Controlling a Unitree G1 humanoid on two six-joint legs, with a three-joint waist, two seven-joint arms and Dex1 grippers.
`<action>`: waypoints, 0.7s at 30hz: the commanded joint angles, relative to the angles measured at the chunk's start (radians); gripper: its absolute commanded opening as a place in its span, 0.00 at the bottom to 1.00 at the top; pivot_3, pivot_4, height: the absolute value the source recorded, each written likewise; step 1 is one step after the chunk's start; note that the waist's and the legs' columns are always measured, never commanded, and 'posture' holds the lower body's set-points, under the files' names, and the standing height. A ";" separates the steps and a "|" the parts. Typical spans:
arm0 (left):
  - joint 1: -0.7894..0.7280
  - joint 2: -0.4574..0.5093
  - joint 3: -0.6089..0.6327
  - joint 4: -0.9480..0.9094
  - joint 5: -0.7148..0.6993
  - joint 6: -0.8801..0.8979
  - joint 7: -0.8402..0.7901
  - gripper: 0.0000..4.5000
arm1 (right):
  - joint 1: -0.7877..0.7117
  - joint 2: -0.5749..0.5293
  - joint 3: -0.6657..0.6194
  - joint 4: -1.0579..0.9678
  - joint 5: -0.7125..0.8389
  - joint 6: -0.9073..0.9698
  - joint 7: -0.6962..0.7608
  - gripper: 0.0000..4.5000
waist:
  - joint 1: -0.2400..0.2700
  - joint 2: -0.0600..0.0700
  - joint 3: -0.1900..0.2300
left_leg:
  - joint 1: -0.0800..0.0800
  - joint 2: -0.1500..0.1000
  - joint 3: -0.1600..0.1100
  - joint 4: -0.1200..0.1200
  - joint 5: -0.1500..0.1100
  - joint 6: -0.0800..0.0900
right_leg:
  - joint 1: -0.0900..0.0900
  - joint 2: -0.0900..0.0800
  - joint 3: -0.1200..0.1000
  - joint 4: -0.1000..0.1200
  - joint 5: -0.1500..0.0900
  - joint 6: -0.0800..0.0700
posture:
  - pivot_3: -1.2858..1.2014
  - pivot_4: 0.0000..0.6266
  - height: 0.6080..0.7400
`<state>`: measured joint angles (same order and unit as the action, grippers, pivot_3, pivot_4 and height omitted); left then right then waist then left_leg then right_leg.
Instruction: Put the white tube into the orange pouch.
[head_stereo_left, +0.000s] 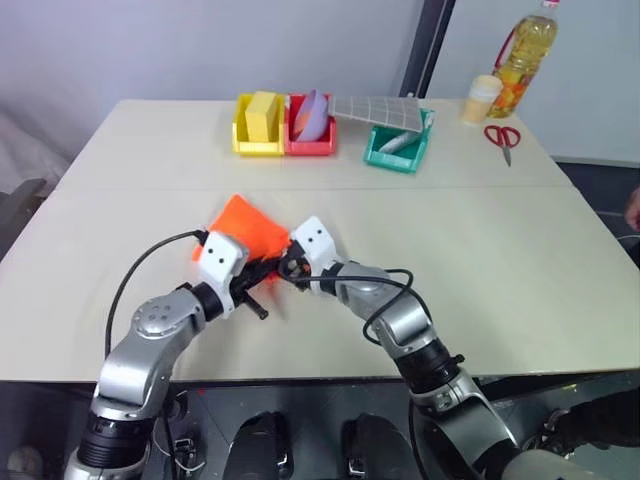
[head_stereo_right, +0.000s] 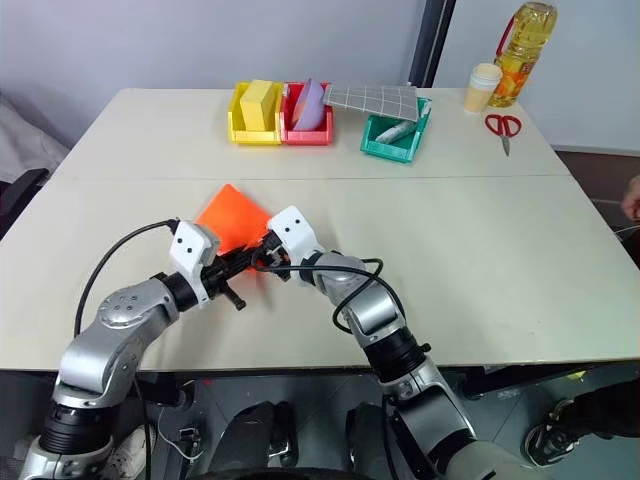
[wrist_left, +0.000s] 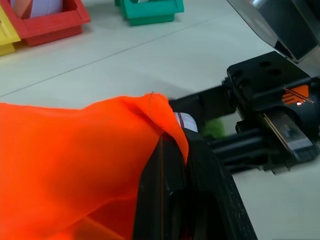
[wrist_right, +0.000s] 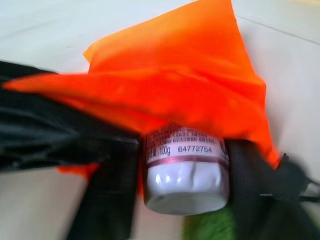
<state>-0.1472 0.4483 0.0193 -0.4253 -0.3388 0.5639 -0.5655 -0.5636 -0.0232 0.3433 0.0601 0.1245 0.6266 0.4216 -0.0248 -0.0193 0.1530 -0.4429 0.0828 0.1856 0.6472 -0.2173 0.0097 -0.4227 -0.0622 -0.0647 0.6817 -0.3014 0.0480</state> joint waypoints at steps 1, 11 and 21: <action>0.008 0.011 0.024 -0.009 -0.021 0.007 -0.003 0.00 | 0.020 -0.023 0.000 -0.140 0.023 -0.012 0.046 0.92 | 0.002 0.000 0.000 | 0.000 0.000 0.000 0.000 0.000 0.000 | 0.000 0.000 0.000 0.000 0.000 0.000 | 0.52 0.24 1.00; 0.030 0.067 0.077 0.071 -0.054 -0.019 -0.056 0.06 | 0.174 -0.280 -0.047 -0.439 0.083 0.008 0.204 1.00 | 0.001 0.000 0.000 | 0.000 0.000 0.000 -0.001 -0.003 0.005 | -0.001 -0.001 0.000 0.000 -0.001 -0.002 | 0.52 0.24 1.00; 0.074 0.135 0.117 0.167 -0.069 -0.072 -0.149 1.00 | 0.140 -0.297 -0.025 -0.270 -0.011 -0.077 0.153 1.00 | -0.017 0.000 0.000 | 0.000 0.000 0.000 -0.001 -0.003 0.005 | -0.001 -0.001 0.000 0.000 -0.002 -0.004 | 0.52 0.24 1.00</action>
<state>-0.0778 0.5775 0.1140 -0.2528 -0.3977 0.5105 -0.7041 -0.4013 -0.3314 0.3134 -0.2184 0.1339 0.5865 0.5894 -0.0415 -0.0193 0.1530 -0.4431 0.0829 0.1853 0.6462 -0.2206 0.0144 -0.4240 -0.0634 -0.0645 0.6814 -0.3036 0.0439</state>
